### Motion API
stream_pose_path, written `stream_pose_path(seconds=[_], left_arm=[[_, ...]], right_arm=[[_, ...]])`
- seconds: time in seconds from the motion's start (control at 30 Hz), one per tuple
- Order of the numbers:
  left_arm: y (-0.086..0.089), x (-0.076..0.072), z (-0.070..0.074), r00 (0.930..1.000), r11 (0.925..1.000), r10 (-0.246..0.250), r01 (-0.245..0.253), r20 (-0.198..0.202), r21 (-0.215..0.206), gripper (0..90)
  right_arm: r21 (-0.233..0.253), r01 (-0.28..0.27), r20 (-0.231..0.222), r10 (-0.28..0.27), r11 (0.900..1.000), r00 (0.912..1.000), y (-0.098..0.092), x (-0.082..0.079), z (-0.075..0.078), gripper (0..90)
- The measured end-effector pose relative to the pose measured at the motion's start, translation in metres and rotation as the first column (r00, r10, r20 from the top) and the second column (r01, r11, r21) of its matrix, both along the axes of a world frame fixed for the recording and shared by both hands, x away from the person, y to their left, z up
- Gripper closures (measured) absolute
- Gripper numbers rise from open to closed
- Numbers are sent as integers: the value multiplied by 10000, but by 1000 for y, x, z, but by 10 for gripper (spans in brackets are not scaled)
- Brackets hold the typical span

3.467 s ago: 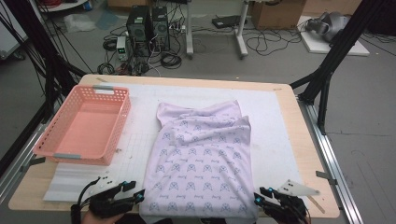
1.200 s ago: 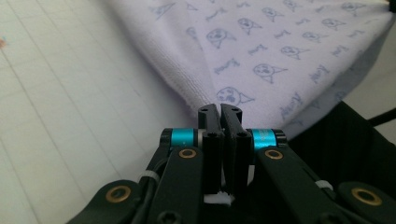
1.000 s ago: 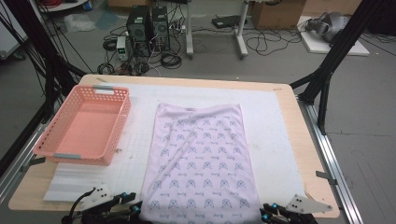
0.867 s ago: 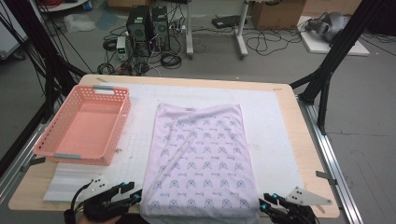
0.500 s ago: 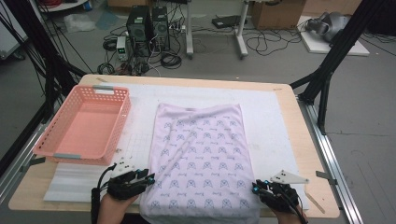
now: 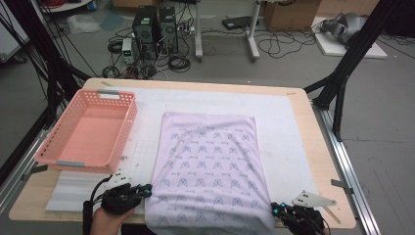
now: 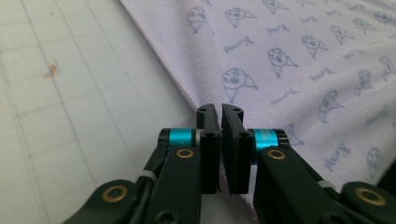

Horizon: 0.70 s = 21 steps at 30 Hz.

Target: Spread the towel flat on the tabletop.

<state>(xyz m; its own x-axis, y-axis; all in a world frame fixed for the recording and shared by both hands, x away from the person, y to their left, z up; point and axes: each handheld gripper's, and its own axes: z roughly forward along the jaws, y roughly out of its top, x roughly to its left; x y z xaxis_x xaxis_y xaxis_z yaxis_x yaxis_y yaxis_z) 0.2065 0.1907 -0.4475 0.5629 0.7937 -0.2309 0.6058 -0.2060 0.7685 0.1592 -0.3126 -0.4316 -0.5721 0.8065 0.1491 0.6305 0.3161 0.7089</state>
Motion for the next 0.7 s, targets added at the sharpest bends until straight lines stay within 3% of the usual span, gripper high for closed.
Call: stream_pose_path(seconds=[0.03, 0.07, 0.1, 0.23, 0.4, 0.57, 0.63, 0.67, 0.7], left_arm=[[2, 1, -1, 10000, 10000, 91, -91, 24, 6, 716], [3, 3, -2, 9998, 9997, 192, -192, 31, -169, 627], [4, 6, -3, 9996, 9988, 290, -287, 67, -388, 582], [0, 22, 1, 9990, 9950, 257, -221, 368, -973, 491], [-5, 47, 6, 9986, 9954, 183, -136, 489, -948, 469], [-10, 74, 3, 9993, 9968, 324, -309, 185, -741, 496], [-13, 84, 0, 9997, 9973, 232, -231, 2, -699, 534], [-15, 89, -1, 9998, 9978, 162, -168, -94, -634, 543], [-18, 93, -3, 9998, 9983, 166, -173, -136, -557, 560]], right_arm=[[20, 3, -40, -3, 10000, 10000, 0, -2, 1, 852], [12, 91, 98, -91, 10000, 9999, -1, -2, 3, 774], [90, 272, 251, -274, 9996, 9993, -2, 0, 3, 684], [213, 847, 885, -863, 9962, 9923, -4, 28, 4, 616], [488, 1454, 1080, -1500, 9882, 9828, -1, 66, -1, 574], [207, 1346, 762, -1358, 9907, 9878, 8, 92, -11, 620], [42, 1267, 400, -1268, 9919, 9911, 11, 101, -16, 663], [-5, 1230, 509, -1228, 9924, 9911, 10, 103, -16, 686], [121, 1281, 399, -1285, 9917, 9909, 9, 105, -16, 696]])
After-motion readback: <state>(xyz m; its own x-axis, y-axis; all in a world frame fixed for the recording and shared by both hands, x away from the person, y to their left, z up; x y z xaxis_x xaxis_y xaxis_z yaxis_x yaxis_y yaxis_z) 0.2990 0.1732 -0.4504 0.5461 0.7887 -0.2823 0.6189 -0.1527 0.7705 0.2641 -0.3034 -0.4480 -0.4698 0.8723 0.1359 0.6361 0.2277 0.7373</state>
